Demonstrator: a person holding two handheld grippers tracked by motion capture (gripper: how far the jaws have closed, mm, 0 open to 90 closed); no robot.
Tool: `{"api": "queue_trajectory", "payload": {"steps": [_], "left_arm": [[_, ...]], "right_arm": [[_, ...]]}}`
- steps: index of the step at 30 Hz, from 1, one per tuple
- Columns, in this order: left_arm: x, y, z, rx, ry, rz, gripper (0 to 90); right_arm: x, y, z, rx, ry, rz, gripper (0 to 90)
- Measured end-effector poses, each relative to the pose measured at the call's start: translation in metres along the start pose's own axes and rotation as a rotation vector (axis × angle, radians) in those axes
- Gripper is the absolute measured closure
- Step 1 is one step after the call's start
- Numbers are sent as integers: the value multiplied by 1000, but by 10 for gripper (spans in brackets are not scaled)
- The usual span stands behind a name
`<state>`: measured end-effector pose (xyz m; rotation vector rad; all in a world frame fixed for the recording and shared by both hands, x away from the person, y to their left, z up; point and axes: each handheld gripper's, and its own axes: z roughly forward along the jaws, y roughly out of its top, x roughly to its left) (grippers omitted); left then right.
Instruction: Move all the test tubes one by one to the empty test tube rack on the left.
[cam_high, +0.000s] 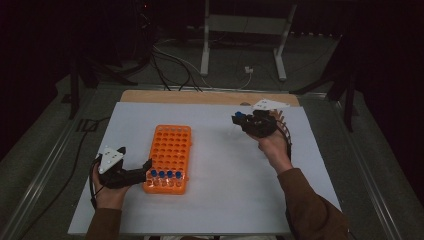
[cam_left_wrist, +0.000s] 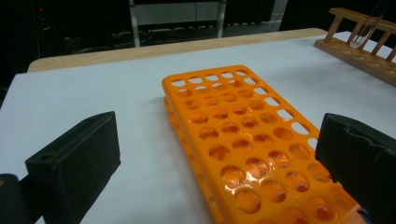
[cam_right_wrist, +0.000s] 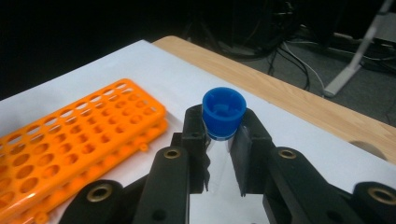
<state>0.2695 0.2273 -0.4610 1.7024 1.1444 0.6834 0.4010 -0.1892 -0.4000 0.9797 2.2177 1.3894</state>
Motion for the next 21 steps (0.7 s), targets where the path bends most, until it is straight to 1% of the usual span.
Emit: {"api": "queue_trajectory", "payload": {"steps": [5, 8, 12, 15, 18, 21], "left_arm": [[0, 7, -1, -13, -4, 11, 10], [-2, 13, 0, -22, -13, 18, 10], [-5, 23, 3, -38, -34, 37, 10], [-6, 30, 7, -53, -45, 39, 13], [-8, 36, 12, -54, -61, 48, 16], [-11, 41, 18, -46, -85, 62, 18]], "right_arm": [[16, 6, 6, 6, 37, -24, 768], [26, 9, 11, 10, 65, -25, 768], [40, 14, 20, 11, 108, -29, 768], [52, 17, 26, 10, 143, -33, 768], [64, 20, 33, 15, 172, -46, 768], [76, 23, 39, 19, 196, -56, 768]]}}
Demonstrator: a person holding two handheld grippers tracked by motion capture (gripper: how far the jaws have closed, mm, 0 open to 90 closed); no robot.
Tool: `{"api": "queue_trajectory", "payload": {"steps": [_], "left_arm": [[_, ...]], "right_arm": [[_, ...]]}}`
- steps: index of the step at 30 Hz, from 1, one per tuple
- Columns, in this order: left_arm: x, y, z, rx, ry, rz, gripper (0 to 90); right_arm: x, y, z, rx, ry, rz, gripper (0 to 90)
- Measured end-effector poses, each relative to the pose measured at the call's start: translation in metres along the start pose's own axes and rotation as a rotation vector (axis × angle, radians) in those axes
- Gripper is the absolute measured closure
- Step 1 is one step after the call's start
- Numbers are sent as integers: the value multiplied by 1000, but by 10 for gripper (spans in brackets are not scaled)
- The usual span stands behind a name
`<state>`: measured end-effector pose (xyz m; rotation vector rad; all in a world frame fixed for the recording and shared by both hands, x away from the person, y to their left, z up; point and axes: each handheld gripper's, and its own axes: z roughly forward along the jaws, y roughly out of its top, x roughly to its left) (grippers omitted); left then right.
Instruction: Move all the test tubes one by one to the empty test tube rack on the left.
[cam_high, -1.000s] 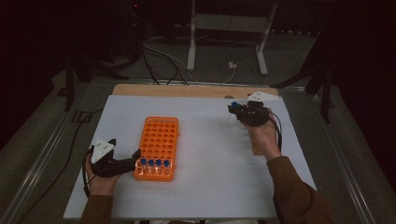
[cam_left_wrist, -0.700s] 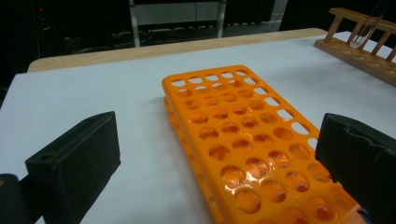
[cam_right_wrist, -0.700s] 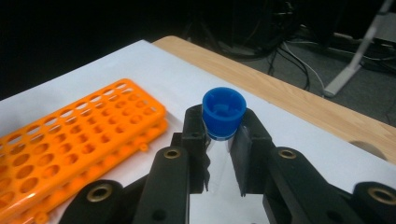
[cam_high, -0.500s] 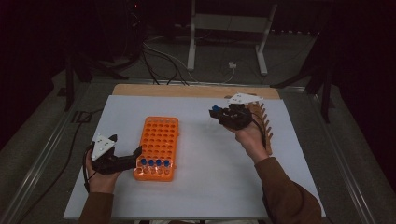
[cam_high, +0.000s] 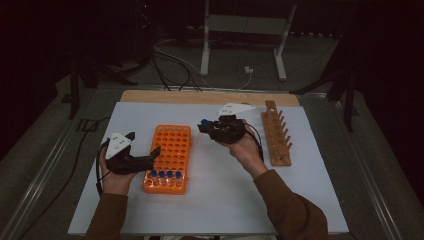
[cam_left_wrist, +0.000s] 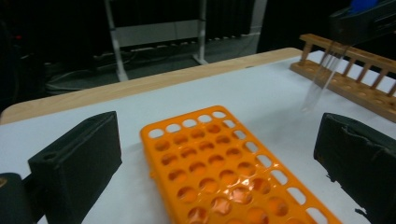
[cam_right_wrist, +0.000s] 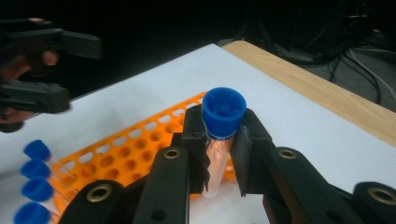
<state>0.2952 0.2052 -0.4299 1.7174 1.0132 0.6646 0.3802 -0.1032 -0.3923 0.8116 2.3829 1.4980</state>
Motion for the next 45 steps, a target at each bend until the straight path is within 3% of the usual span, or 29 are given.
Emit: {"api": "queue_trajectory", "payload": {"steps": [10, 18, 26, 33, 40, 45], "left_arm": [[-11, 8, 18, 15, -79, 28, 85], [-15, 10, 25, 36, -111, 56, 176], [-17, 9, 27, 27, -161, 86, 542], [-19, 8, 25, 23, -191, 113, 757], [-21, 8, 25, 18, -183, 127, 781], [-18, 7, 26, 24, -167, 108, 781]], "right_arm": [[27, 11, 26, 28, 62, -28, 767], [44, 18, 43, 31, 102, -28, 768], [58, 25, 52, 31, 128, -42, 767], [61, 24, 55, 33, 140, -34, 767], [59, 24, 54, 33, 146, -32, 751], [55, 24, 51, 19, 159, -20, 558]]}}
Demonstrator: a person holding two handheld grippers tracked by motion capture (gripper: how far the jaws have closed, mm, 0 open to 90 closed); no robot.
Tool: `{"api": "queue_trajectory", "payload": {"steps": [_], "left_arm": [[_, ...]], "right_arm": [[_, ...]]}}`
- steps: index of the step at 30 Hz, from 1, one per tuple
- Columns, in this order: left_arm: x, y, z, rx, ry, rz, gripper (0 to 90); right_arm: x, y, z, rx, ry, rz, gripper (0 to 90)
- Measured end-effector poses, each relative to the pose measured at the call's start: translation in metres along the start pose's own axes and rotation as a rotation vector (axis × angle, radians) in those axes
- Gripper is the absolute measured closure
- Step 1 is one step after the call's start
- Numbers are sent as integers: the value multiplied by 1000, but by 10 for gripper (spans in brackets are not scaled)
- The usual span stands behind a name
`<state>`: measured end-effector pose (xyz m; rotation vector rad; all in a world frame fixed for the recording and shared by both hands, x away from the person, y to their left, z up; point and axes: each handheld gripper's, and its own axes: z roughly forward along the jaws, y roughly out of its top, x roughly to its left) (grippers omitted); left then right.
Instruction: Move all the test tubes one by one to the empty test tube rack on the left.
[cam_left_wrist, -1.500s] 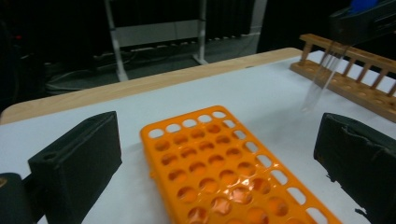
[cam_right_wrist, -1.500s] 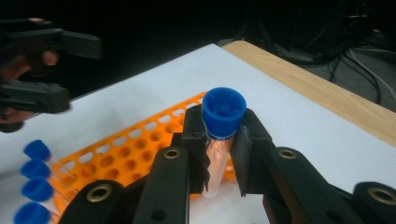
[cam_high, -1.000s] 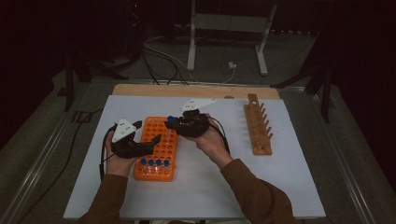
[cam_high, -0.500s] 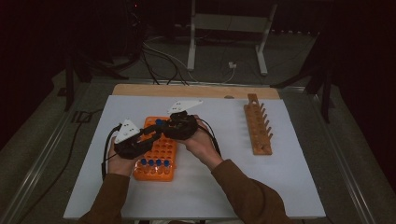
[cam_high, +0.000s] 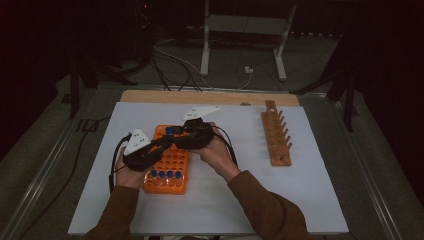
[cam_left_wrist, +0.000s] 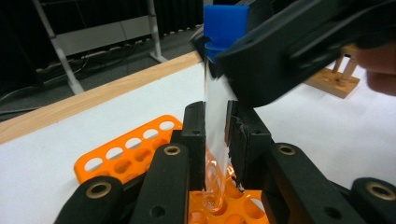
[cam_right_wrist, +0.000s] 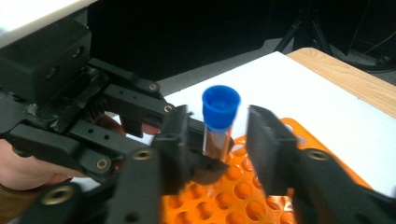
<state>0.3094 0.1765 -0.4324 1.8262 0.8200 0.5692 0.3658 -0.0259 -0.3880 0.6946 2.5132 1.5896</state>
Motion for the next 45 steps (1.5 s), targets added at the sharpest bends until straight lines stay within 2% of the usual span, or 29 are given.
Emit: {"api": "queue_trajectory", "payload": {"steps": [4, 8, 11, 15, 20, 29, 33, 45], "left_arm": [[4, -2, -2, 1, 5, -14, 781], [8, -7, -4, -1, 11, -47, 782], [11, -10, -6, -2, 13, -63, 782], [12, -14, -10, -5, 18, -71, 782], [14, -19, -17, -5, 18, -89, 782], [15, -24, -24, -16, 26, -110, 782], [14, -25, -26, -24, 27, -115, 782], [11, -25, -36, -50, 27, -121, 781]], "right_arm": [[-5, -2, -5, -14, -11, 19, 430], [-11, -7, -10, -15, -31, 30, 327], [-16, -11, -13, -11, -60, 42, 230], [-26, -18, -19, -9, -119, 67, 162], [-37, -28, -31, -13, -179, 90, 116], [-53, -44, -52, -29, -234, 112, 25], [-57, -49, -58, -30, -268, 109, 13], [-69, -64, -82, -46, -315, 135, 13]]}}
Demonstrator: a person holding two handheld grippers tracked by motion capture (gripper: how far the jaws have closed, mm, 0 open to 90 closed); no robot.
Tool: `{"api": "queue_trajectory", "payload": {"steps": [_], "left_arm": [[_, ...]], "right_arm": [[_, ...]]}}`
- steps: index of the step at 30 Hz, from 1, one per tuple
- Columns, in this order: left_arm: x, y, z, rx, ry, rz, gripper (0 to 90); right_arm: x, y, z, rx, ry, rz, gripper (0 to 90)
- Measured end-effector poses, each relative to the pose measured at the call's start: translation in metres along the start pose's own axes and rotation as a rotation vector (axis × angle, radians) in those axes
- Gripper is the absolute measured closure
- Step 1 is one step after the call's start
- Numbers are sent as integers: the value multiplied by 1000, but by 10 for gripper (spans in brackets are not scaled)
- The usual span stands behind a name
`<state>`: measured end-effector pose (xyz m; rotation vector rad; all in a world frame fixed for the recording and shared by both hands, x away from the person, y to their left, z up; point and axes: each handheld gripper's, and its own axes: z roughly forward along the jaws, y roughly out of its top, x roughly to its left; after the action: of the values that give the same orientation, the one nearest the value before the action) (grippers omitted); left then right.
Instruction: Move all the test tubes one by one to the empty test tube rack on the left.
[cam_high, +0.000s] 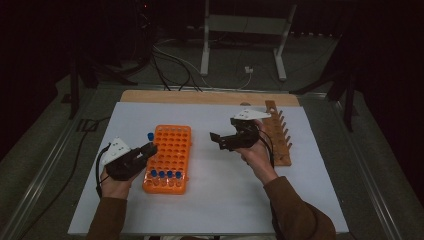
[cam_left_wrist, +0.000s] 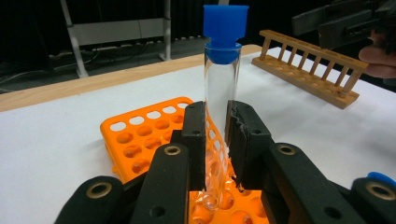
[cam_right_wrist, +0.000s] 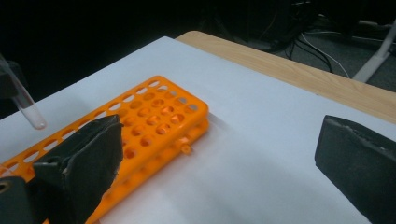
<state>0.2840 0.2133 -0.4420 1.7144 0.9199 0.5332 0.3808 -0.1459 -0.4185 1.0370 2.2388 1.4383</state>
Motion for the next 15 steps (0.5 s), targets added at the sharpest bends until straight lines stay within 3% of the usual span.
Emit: {"api": "queue_trajectory", "payload": {"steps": [15], "left_arm": [[-1, -4, -13, -16, -8, -12, 782]], "right_arm": [[-22, -13, -33, -32, -61, 24, 14]]}}
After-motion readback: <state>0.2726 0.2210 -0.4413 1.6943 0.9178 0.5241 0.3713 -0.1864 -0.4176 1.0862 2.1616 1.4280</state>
